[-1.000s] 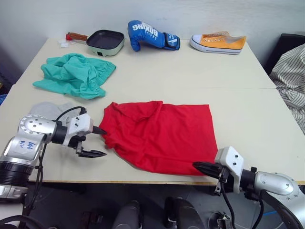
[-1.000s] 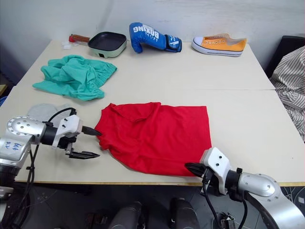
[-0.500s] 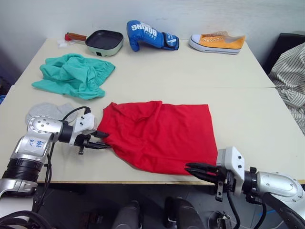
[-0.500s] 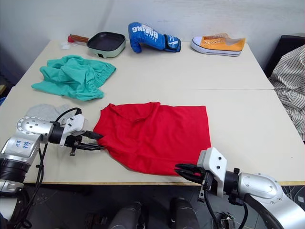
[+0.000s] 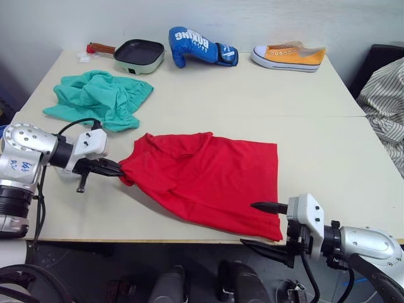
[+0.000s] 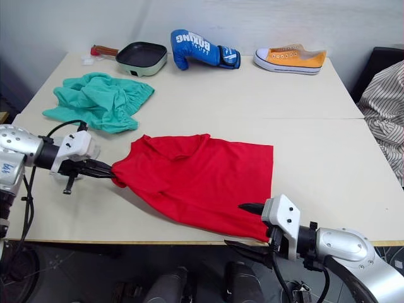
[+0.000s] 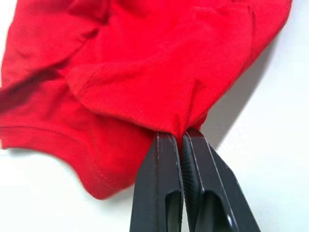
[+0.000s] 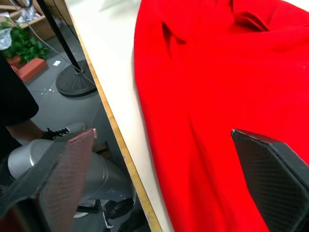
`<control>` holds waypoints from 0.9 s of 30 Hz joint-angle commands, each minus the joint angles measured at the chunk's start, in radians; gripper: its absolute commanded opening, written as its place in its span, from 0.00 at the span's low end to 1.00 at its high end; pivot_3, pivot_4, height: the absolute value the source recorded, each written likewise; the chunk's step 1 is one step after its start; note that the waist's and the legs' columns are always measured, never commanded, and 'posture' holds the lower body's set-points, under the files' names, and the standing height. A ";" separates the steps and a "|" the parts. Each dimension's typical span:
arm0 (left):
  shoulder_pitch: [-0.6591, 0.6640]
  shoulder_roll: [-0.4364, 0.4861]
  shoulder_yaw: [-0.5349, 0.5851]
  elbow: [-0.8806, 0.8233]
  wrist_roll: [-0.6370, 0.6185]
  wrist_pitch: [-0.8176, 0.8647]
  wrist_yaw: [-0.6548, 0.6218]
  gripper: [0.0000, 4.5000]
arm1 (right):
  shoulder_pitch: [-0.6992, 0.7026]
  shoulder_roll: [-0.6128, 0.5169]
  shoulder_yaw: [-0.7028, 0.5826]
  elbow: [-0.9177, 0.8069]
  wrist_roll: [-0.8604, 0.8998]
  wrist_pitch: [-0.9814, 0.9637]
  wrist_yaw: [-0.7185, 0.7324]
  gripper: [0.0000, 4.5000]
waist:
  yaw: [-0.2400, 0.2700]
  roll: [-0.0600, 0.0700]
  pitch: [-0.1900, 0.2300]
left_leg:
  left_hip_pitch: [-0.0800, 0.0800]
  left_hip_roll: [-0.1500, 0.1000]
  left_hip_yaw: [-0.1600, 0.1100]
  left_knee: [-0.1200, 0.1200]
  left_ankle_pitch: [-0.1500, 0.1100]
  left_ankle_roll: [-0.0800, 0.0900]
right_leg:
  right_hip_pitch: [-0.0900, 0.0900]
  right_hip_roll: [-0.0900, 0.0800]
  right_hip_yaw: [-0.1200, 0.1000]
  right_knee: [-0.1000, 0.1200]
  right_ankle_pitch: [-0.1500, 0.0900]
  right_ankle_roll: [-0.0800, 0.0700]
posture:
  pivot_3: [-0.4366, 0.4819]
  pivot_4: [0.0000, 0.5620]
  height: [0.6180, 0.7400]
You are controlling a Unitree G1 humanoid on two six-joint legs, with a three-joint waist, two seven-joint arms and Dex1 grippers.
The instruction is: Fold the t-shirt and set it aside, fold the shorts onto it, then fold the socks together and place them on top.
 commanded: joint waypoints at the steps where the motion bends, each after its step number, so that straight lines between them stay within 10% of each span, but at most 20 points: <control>1: 0.006 0.080 -0.084 -0.052 0.030 -0.063 -0.112 0.00 | -0.004 0.004 0.018 0.010 -0.051 -0.031 -0.021 0.99 | -0.005 0.000 0.000 | 0.000 0.000 0.000 0.000 0.000 0.000 | 0.000 0.000 0.000 0.001 0.000 0.000 | 0.48 0.27 1.00; 8: 0.016 0.011 -0.083 0.007 0.080 -0.188 -0.048 0.00 | 0.027 0.005 0.047 0.035 -0.130 -0.064 -0.028 0.99 | 0.007 0.000 0.000 | -0.001 0.000 0.000 0.000 0.000 0.000 | 0.000 0.000 0.000 -0.001 0.000 0.000 | 0.48 0.27 1.00; 23: 0.222 0.092 0.104 -0.225 -0.298 0.420 -0.081 1.00 | 0.074 0.047 -0.002 0.009 -0.114 -0.062 -0.054 1.00 | -0.003 0.000 0.000 | 0.000 0.000 0.000 0.001 0.000 0.000 | 0.000 0.000 0.000 0.001 0.000 0.000 | 0.48 0.27 1.00; 27: 0.243 0.045 0.143 -0.226 -0.258 0.317 0.019 1.00 | 0.051 0.027 0.023 0.043 -0.146 -0.080 -0.034 1.00 | 0.004 0.001 0.001 | 0.000 0.000 -0.001 0.001 0.000 0.000 | 0.000 0.000 0.000 0.000 0.000 0.000 | 0.48 0.27 1.00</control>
